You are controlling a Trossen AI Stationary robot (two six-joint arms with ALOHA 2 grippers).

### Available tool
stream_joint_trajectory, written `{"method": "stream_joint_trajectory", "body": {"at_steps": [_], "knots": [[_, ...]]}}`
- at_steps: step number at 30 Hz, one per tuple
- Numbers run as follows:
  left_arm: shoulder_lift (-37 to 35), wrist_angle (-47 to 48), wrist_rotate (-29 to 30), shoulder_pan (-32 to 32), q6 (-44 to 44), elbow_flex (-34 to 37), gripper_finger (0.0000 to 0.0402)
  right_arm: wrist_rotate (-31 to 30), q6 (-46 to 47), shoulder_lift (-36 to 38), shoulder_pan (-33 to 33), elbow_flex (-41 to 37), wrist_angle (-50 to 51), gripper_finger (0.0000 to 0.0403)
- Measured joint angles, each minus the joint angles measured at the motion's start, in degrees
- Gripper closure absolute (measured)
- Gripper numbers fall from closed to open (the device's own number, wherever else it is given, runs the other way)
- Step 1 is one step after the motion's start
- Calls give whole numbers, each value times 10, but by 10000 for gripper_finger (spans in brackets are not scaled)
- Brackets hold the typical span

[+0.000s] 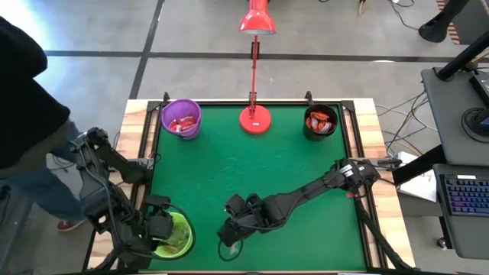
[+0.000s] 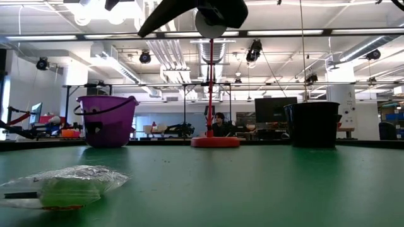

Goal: Sort candy
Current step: Put the green gummy into the light green bucket

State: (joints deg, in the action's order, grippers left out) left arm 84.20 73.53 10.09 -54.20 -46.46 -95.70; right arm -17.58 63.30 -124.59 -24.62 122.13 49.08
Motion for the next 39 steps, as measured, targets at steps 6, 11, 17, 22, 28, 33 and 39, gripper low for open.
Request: {"method": "stream_joint_trajectory", "body": {"at_steps": [6, 11, 17, 22, 28, 33, 39], "knots": [[0, 2, 2, -2, 2, 1, 278, 1, 74, -20, -4, 0, -2, 224], [0, 7, 26, -2, 9, 1, 278, 27, 107, -52, -11, -2, -2, 220], [0, 11, 30, -2, 10, 1, 278, 61, 126, -82, -17, 1, -27, 220], [0, 12, 30, -2, 10, 1, 278, 64, 128, -89, -20, 2, -47, 222], [0, 11, 30, -2, 9, 1, 278, 103, 128, -102, -23, 2, -60, 215], [0, 11, 30, -2, 9, 1, 278, 105, 152, -102, -23, 2, -66, 213], [0, 11, 30, -2, 9, 1, 278, 105, 154, -103, -23, 2, -63, 213]]}}
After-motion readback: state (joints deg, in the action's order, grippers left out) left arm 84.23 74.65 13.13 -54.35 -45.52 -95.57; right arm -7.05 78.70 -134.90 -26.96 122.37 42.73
